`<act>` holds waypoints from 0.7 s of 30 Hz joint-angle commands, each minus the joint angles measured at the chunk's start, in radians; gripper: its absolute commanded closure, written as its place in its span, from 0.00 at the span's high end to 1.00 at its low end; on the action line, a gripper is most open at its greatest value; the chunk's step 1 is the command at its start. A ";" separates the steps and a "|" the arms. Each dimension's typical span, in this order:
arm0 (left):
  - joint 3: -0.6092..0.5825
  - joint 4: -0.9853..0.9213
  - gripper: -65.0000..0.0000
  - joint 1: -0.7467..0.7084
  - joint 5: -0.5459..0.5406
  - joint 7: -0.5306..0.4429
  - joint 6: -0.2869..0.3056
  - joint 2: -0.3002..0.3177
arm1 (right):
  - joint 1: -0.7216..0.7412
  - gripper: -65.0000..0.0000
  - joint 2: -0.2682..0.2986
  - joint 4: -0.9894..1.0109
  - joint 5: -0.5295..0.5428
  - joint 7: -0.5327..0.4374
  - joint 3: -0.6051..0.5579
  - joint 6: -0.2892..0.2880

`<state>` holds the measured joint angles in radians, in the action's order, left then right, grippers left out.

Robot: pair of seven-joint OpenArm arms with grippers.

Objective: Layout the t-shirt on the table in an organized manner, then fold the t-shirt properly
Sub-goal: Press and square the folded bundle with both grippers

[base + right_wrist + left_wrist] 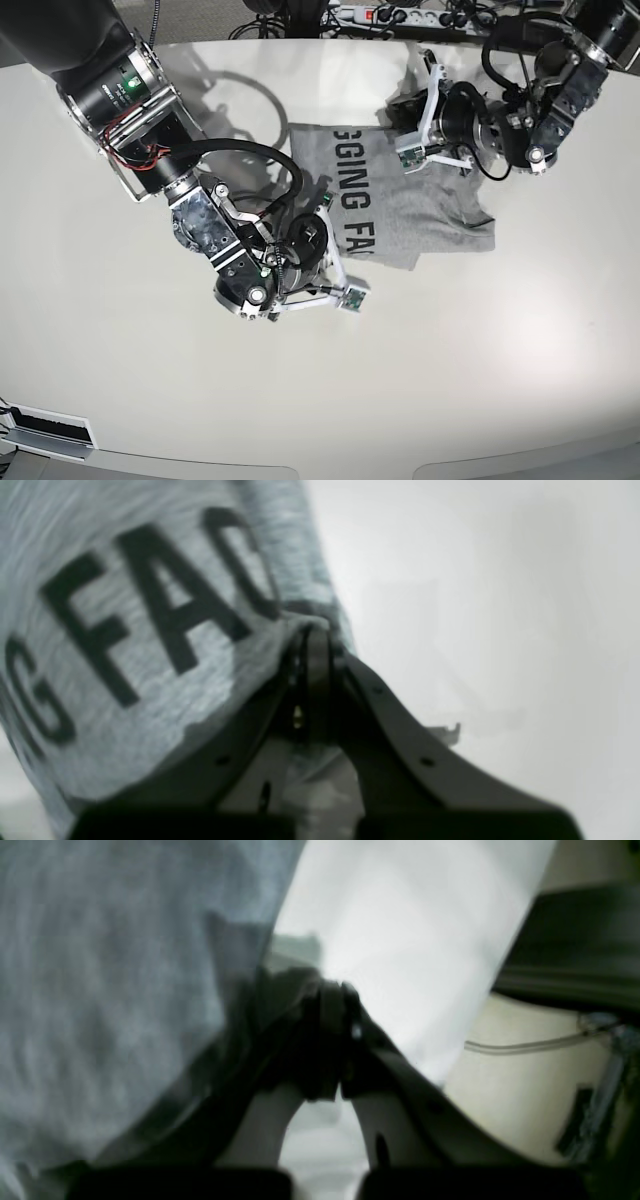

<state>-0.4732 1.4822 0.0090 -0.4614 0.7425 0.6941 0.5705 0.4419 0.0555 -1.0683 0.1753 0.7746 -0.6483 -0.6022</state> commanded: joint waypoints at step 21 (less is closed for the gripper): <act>-0.002 -0.291 0.00 0.305 0.241 -0.293 -0.014 -0.047 | -0.231 0.00 0.147 -0.359 0.226 0.121 0.002 0.211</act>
<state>-0.4824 1.1797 0.2913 -0.2024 0.4690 0.6849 0.5117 0.1898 0.2024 -1.4086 0.3912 0.9100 -0.6529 -0.3889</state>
